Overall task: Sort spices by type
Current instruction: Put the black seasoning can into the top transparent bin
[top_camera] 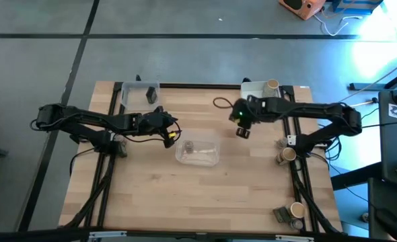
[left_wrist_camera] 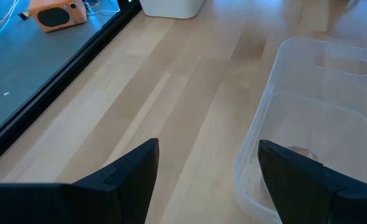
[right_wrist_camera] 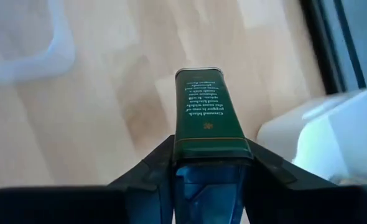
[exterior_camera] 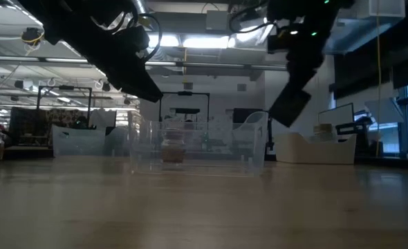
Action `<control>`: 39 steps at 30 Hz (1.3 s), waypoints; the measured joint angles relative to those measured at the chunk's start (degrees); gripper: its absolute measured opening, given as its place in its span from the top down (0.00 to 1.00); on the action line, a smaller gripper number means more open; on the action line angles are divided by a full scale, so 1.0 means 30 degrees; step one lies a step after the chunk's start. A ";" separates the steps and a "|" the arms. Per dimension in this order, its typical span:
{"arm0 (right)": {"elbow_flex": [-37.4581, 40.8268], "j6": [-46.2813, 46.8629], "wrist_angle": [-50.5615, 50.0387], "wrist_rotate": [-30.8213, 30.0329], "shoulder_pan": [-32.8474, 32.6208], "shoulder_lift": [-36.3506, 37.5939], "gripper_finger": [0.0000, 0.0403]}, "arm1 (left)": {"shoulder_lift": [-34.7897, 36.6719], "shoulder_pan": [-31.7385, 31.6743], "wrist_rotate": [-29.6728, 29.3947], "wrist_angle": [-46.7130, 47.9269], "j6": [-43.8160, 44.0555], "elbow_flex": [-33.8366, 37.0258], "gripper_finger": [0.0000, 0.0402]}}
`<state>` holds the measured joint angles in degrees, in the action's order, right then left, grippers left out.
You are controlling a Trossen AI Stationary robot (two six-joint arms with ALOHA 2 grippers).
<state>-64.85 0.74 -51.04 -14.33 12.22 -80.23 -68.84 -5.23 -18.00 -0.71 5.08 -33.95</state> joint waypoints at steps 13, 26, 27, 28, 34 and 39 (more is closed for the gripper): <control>-0.5318 -0.4426 0.1476 0.1177 0.1730 -0.6180 0.65 | 0.0000 0.0000 0.0000 0.0001 -0.0224 0.0000 0.36; -1.0655 -0.5248 -0.2570 0.2342 0.2199 -1.2195 0.64 | 0.0000 -0.0022 0.0000 -0.0192 -0.0328 0.0000 0.36; -1.0662 -0.5252 -0.2622 0.2606 0.2196 -1.2432 0.64 | 0.0000 -0.0016 0.0000 -0.0175 -0.0328 0.0000 0.36; -1.0662 -0.5241 -0.2676 0.2868 0.2194 -1.2615 0.64 | 0.0000 -0.0022 0.0000 -0.0193 -0.0330 0.0000 0.36; -1.0713 -0.5241 -0.2537 0.3215 0.2138 -1.2970 0.66 | 0.0000 -0.0007 0.0000 -0.0445 -0.0335 0.0000 0.36; -1.0684 -0.5204 -0.1961 0.3453 0.2043 -1.2988 0.58 | 0.0000 -0.0015 0.0000 -0.0539 -0.0335 0.0000 0.36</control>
<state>-96.90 -14.87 -56.93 -3.97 18.35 -119.20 -68.84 -5.28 -18.00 -2.33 4.08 -33.95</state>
